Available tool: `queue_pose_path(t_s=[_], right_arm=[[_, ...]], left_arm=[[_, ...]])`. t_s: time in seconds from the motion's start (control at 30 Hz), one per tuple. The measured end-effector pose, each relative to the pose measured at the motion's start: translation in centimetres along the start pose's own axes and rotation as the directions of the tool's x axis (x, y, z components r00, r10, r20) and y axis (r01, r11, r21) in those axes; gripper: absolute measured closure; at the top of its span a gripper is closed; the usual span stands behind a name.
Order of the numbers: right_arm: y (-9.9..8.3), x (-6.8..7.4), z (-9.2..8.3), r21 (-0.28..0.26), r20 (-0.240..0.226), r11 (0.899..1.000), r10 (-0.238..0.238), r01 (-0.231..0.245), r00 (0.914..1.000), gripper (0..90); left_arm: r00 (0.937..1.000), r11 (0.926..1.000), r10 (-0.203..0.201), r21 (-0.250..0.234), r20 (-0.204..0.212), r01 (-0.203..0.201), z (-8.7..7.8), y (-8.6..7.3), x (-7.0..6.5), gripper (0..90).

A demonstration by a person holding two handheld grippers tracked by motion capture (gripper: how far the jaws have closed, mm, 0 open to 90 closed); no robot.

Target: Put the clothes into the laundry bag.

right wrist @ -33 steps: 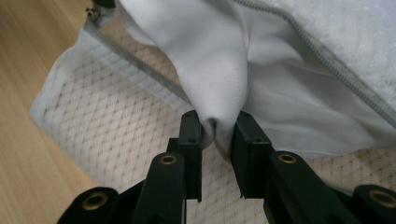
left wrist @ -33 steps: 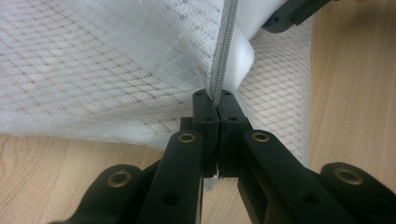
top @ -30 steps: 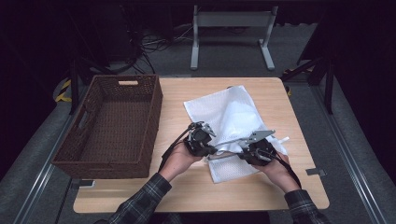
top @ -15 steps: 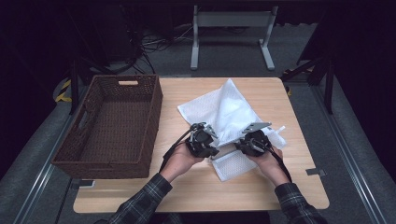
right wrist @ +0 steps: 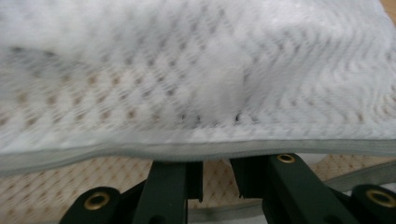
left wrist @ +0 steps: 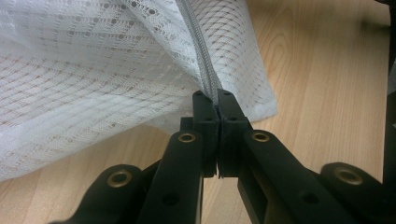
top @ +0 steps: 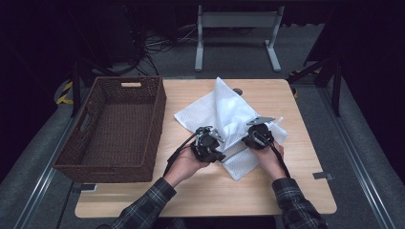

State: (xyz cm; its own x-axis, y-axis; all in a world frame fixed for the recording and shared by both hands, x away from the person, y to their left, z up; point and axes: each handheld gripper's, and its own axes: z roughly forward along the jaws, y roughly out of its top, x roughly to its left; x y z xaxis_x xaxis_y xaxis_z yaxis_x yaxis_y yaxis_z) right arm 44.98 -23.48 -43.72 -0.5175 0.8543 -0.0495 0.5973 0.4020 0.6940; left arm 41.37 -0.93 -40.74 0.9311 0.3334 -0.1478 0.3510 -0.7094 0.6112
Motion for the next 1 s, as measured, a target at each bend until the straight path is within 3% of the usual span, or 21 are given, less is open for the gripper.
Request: queue_pose_path(t_s=[0.13,0.27,0.47,0.57,0.7,0.83,0.93,1.0], right_arm=[[-0.1,-0.3,0.1,0.007,-0.017,1.000,0.003,-0.003,0.9999,74.2],[-0.4,-0.4,-0.2,0.018,-0.057,1.000,-0.009,0.010,0.9984,62.4],[-1.1,-0.5,-2.5,0.034,-0.126,0.999,-0.037,0.041,0.9914,44.7],[-1.6,-0.6,-3.9,0.020,-0.159,0.998,-0.059,0.063,0.9855,43.0],[-2.1,-1.0,-5.6,-0.015,-0.175,0.997,-0.082,0.080,0.9812,49.7],[-2.9,-1.7,-6.5,-0.024,-0.177,0.997,-0.079,0.076,0.9810,62.4],[-3.4,-2.0,-6.8,-0.013,-0.195,0.996,-0.086,0.085,0.9770,70.9],[-3.6,-2.0,-6.8,-0.009,-0.200,0.996,-0.091,0.091,0.9756,71.8]], left_arm=[[1.0000,1.0000,-0.001,0.000,0.000,0.001,0.0,0.0,0.1,89.0],[1.0000,1.0000,-0.007,0.000,-0.007,0.007,0.0,-0.2,0.4,88.7],[0.9997,0.9998,-0.019,0.004,-0.015,0.019,0.0,-0.2,0.7,88.4],[0.9996,0.9998,-0.020,-0.006,-0.019,0.020,-0.1,-0.2,0.7,87.3],[0.9995,0.9993,-0.019,-0.032,-0.025,0.018,-0.5,0.0,0.5,79.1],[0.9998,0.9973,-0.015,-0.072,-0.015,0.013,-1.4,0.3,0.0,70.8],[0.9999,0.9970,0.011,-0.077,0.010,-0.010,-1.6,0.6,-0.8,83.1],[0.9990,0.9973,0.034,-0.066,0.029,-0.032,-1.1,0.7,-1.6,88.0]])
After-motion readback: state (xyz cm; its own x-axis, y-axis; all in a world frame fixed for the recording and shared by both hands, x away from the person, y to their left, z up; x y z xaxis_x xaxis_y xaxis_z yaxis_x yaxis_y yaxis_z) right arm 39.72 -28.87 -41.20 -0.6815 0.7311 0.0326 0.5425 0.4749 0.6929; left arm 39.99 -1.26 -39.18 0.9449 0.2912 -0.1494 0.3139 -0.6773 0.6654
